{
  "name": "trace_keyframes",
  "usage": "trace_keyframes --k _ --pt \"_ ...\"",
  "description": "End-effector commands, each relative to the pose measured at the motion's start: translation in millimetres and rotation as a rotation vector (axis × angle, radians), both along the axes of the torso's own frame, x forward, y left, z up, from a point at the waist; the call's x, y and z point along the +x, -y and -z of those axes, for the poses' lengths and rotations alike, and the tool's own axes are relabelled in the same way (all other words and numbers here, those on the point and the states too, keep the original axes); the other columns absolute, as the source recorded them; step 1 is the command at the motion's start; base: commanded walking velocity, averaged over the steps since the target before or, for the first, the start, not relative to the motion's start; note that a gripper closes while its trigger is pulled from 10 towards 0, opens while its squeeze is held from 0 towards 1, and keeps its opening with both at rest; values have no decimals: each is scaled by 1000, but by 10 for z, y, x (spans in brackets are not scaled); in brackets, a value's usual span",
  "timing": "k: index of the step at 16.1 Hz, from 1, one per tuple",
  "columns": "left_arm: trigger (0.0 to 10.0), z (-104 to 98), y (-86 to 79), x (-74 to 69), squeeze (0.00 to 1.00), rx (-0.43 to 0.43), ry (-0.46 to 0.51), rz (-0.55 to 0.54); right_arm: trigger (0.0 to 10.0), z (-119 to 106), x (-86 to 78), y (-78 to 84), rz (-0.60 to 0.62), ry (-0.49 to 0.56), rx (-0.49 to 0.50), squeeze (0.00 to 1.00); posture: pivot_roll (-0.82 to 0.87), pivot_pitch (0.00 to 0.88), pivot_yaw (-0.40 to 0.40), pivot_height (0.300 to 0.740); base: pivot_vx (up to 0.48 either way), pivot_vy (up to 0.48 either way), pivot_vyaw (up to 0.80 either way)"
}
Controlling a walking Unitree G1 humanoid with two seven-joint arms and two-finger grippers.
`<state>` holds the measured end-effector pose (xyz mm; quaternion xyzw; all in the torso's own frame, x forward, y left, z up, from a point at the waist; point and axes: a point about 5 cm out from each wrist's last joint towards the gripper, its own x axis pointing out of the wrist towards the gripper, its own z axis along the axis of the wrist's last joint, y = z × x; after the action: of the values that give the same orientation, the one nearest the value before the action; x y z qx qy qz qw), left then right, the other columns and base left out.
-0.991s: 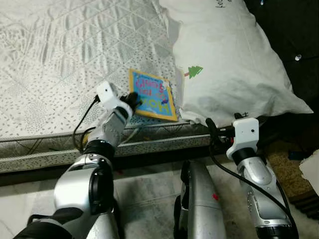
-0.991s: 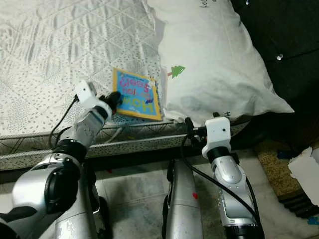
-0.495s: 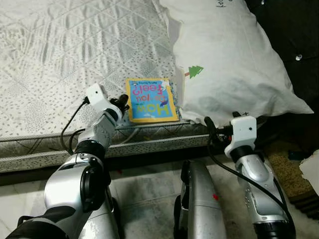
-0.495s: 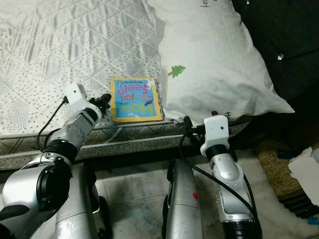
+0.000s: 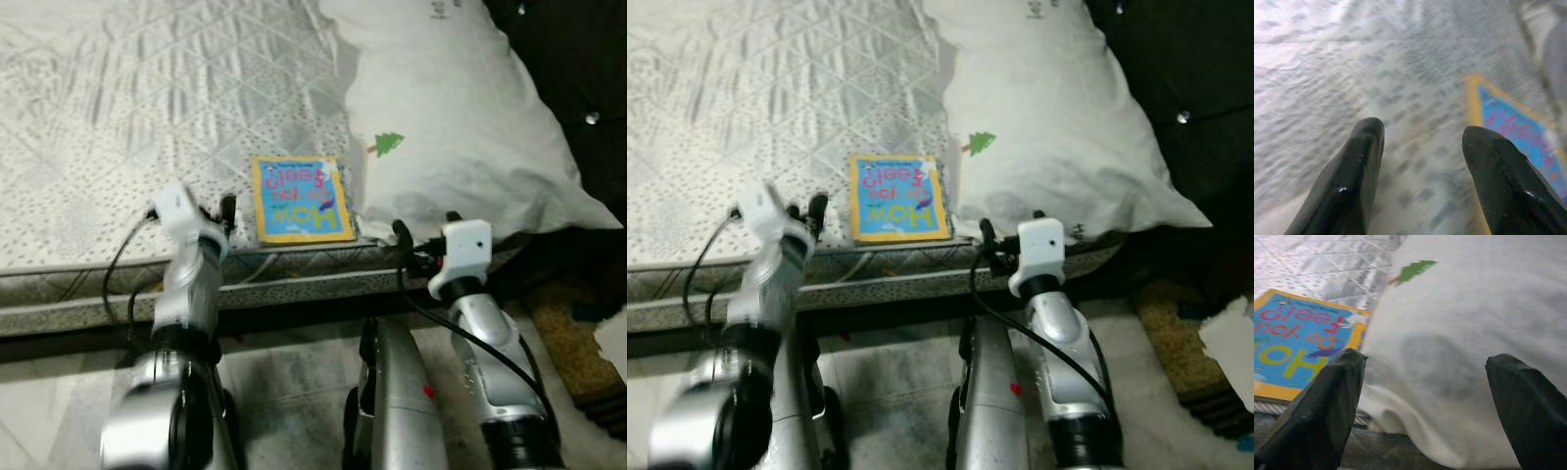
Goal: Clean up the room
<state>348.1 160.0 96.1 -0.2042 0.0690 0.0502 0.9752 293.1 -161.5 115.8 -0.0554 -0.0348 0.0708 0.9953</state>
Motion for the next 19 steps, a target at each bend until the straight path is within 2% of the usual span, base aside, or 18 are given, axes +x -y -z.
trace_keyframes --k 1,2,3,4,5,9,13,15,19 --pt "10000 35 -18 -103 1000 71 -21 -23 10000 45 2 -7 9 -9 8 0 -66 136 -39 529 0 0 0" --pt "10000 88 -51 -237 1000 107 -31 -32 10000 47 27 -70 -12 -6 16 0 -58 129 -35 529 0 0 0" --pt "10000 98 -63 -271 1000 128 -36 -36 10000 46 39 -90 -18 -4 13 0 -49 120 -31 529 0 0 0" --pt "10000 84 -76 -374 1000 197 -42 -29 10000 45 73 -149 -33 5 -7 0 -34 104 -28 529 0 0 0" --pt "10000 37 -79 -458 1000 253 -41 -10 10000 14 161 -248 -63 17 28 0 -20 82 -22 529 0 0 0" --pt "10000 -43 -155 -403 1000 278 -30 -48 10000 -113 312 -363 -93 62 105 0 -15 25 -13 529 0 0 0" --pt "10000 -90 -137 -382 1000 292 -17 -66 10000 -145 389 -406 -94 86 131 0 0 0 -13 574 0 0 0" --pt "10000 -100 -103 -386 1000 312 -4 -37 10000 -158 430 -409 -86 85 167 0 5 0 -14 596 0 0 0" --pt "10000 -96 -122 -423 1000 313 1 -62 10000 -141 434 -435 -84 85 188 0 11 0 -17 638 0 0 0"
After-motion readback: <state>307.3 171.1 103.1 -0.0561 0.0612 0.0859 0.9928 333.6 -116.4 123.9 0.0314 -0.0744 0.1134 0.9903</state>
